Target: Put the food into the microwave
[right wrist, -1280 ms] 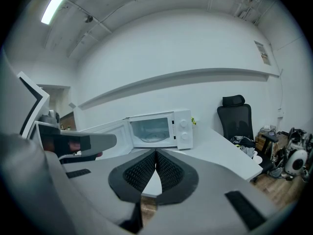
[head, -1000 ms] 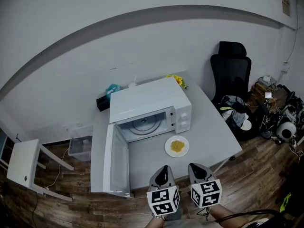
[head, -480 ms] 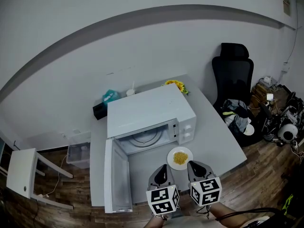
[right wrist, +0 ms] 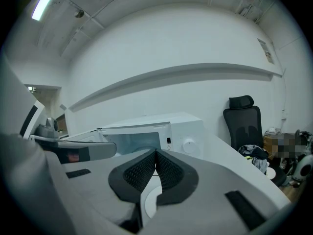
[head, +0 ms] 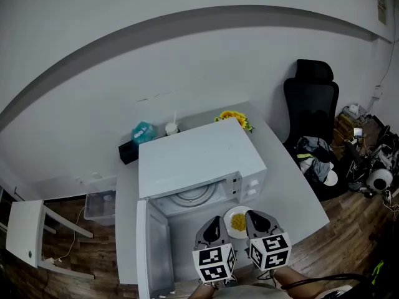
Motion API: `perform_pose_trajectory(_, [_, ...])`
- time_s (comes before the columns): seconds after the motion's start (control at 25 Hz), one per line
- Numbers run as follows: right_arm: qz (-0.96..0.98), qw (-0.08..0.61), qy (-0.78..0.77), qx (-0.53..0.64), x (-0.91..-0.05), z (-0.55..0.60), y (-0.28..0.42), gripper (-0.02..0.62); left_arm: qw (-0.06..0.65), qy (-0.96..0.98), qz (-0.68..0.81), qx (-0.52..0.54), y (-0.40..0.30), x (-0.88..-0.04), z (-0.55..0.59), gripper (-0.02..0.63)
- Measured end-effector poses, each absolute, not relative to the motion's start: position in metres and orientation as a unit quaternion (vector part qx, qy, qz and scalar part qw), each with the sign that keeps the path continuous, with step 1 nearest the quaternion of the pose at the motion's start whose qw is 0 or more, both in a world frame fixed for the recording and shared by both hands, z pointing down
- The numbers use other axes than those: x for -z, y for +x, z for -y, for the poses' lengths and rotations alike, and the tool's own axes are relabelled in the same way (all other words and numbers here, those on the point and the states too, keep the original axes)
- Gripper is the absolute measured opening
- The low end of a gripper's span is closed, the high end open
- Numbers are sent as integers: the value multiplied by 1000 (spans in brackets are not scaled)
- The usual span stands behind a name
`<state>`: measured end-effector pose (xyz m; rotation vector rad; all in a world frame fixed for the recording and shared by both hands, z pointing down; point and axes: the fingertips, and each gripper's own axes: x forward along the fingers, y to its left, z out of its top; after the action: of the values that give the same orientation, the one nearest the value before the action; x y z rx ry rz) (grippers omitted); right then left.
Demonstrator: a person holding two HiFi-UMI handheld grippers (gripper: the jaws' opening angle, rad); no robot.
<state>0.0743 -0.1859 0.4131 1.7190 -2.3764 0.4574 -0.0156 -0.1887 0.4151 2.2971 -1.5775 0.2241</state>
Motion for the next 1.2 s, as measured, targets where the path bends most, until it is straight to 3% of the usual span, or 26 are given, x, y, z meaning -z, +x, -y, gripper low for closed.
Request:
perform_pose_trajectory(1.04, [812,118,519,-241,-493,222,94,20,243,771,568,-152,19,-503,213,5])
perform_pose_trajectory(1.2, [803,131,519,-263,-518,220,104,70,273,766,560,-157,20,-528,210,105])
